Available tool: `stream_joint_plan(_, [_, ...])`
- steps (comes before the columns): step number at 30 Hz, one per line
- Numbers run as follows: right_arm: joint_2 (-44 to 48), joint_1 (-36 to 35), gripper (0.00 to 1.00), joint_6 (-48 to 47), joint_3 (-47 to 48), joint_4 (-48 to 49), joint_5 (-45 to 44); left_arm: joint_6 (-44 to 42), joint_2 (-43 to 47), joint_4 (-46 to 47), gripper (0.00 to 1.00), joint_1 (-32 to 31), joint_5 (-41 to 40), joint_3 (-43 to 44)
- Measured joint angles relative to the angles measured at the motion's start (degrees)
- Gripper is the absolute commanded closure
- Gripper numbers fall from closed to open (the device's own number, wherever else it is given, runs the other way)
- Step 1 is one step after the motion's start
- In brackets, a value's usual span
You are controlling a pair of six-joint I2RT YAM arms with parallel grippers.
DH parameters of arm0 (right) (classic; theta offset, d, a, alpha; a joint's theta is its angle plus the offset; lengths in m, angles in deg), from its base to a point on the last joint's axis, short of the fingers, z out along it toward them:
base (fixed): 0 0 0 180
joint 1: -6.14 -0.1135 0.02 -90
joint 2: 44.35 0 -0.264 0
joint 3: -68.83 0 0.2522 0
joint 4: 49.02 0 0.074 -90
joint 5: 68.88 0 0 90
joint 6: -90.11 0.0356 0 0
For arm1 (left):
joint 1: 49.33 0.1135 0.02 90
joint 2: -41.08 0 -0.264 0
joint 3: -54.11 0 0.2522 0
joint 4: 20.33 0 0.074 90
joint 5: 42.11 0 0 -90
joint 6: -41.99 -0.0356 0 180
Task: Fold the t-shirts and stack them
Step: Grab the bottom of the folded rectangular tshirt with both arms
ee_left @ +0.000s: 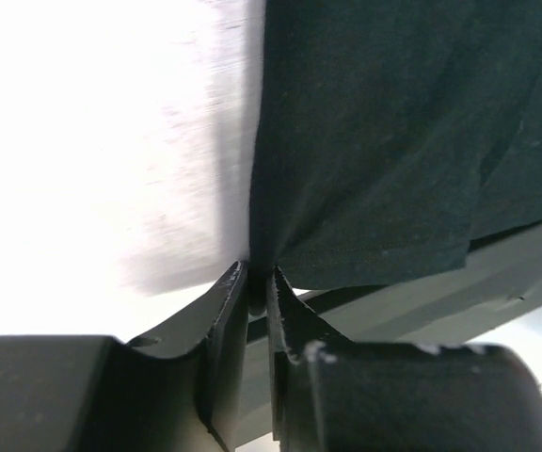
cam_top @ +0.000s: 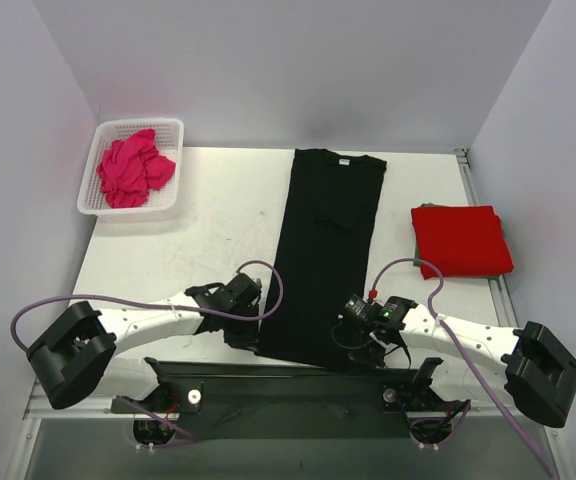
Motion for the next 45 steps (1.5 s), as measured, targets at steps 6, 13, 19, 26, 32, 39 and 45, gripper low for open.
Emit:
stream_joint_plan(6, [0.0,0.0,1.0,0.02,-0.02,0.02,0.0,0.0,1.66,-2.95,0.62,0.0,-1.95,0.0])
stream_joint_plan(13, [-0.02,0.0,1.0,0.0,-0.02,0.0,0.0,0.02,3.13,-5.92,0.55,0.0,-4.11,0.0])
stream_joint_plan(19, [-0.24,0.0,1.0,0.0,-0.02,0.02,0.04,0.09,6.56,-3.19,0.46,-0.5,-2.99,-0.15])
stream_joint_plan(26, [-1.14,0.0,1.0,-0.07,0.35,-0.13,0.31,-0.02,4.42,0.07,0.44,-0.74,-1.79,-0.52])
stream_joint_plan(32, [-2.36,0.0,1.0,-0.37,1.01,-0.48,0.46,-0.39,-0.33,-0.17,0.47,-1.51,-1.14,1.6])
stream_joint_plan(39, [-2.58,0.0,1.0,-0.39,1.14,-0.57,0.46,-1.07,-1.46,-1.03,0.73,-1.92,-1.6,1.92])
stream_joint_plan(45, [-2.43,0.0,1.0,0.28,1.14,-0.68,0.44,-1.64,-1.4,-2.25,0.8,-1.92,-2.4,1.95])
